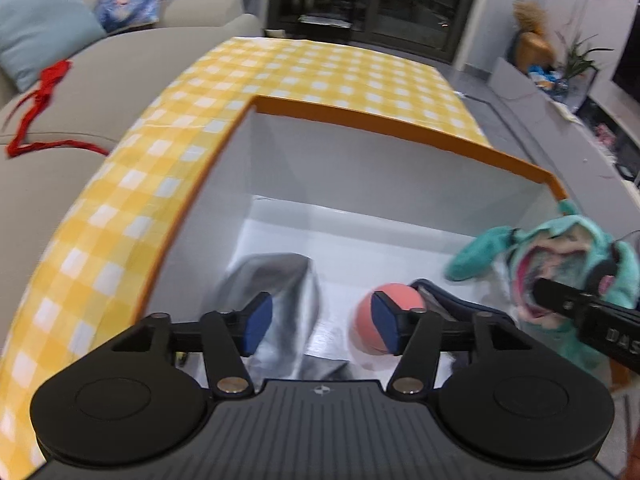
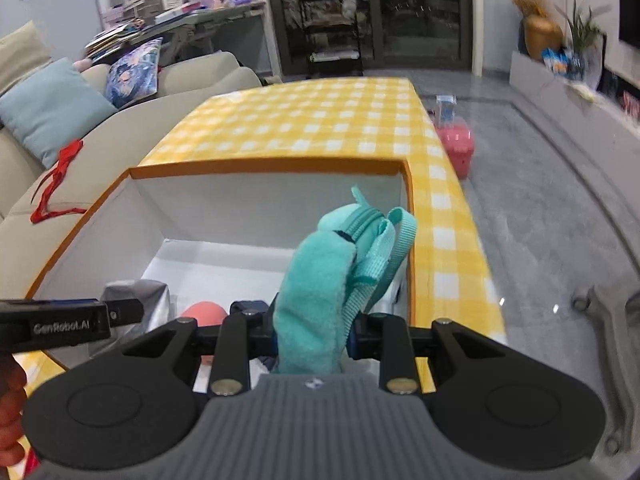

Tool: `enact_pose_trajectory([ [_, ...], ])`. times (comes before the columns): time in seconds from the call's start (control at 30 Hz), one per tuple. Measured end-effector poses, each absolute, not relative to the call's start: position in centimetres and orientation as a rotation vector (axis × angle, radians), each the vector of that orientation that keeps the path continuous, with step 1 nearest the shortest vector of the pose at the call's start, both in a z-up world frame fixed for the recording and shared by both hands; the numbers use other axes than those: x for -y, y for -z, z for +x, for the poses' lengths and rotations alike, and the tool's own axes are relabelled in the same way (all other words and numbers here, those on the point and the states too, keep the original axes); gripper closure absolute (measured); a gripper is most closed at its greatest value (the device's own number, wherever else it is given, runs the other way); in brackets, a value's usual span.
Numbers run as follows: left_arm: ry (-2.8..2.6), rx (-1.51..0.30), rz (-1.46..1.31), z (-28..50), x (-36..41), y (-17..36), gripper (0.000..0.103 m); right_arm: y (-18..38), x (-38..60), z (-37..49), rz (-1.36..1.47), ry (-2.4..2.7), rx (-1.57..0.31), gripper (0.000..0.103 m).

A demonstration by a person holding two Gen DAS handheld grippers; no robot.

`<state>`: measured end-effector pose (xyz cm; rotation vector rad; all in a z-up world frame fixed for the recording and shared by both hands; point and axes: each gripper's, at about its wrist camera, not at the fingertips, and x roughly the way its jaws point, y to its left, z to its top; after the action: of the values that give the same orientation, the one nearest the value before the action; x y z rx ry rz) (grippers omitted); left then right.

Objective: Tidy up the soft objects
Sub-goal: 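Lower the silver fabric and teal plush bag into the orange box, opening both grippers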

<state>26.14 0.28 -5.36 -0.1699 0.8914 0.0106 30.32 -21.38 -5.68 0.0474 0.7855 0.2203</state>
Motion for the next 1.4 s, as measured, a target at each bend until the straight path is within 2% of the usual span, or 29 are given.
enact_pose_trajectory([
  [0.13, 0.022, -0.826, -0.201, 25.4, -0.3, 5.1, 0.017, 5.9, 21.2, 30.5, 0.063, -0.223, -0.801, 0.076],
  [0.33, 0.041, -0.842, -0.254, 25.6, -0.7, 4.6, 0.016, 6.0, 20.3, 30.0, 0.025, -0.225, -0.800, 0.075],
  [0.4, 0.021, -0.845, -0.238, 25.7, -0.7, 4.5, 0.016, 5.9, 20.1, 30.0, 0.010, -0.222, -0.794, 0.067],
  [0.6, 0.009, -0.858, -0.250, 25.6, -1.1, 4.1, 0.015, 5.4, 19.8, 29.5, -0.033, -0.213, -0.742, 0.066],
  [0.67, 0.004, -0.861, -0.244, 25.5, -1.1, 3.8, 0.015, 5.4, 19.7, 29.4, -0.029, -0.215, -0.743, 0.056],
  [0.73, -0.006, -0.851, -0.242, 25.4, -1.0, 3.6, 0.014, 5.3, 19.6, 29.3, -0.029, -0.215, -0.740, 0.023],
  [0.8, -0.006, -0.858, -0.266, 25.4, -1.1, 3.4, 0.013, 5.2, 19.6, 29.0, -0.036, -0.217, -0.726, 0.009],
  [0.93, 0.010, -0.875, -0.325, 25.4, -1.5, 3.4, 0.013, 4.8, 19.3, 28.5, -0.041, -0.221, -0.696, 0.003],
  [1.2, -0.064, -0.830, -0.286, 24.6, -1.1, 2.5, 0.013, 4.4, 19.2, 28.2, -0.024, -0.205, -0.688, 0.003],
  [1.4, -0.010, -0.814, -0.257, 24.2, -0.2, 1.4, 0.007, 3.8, 18.8, 27.6, -0.060, -0.207, -0.673, 0.003],
])
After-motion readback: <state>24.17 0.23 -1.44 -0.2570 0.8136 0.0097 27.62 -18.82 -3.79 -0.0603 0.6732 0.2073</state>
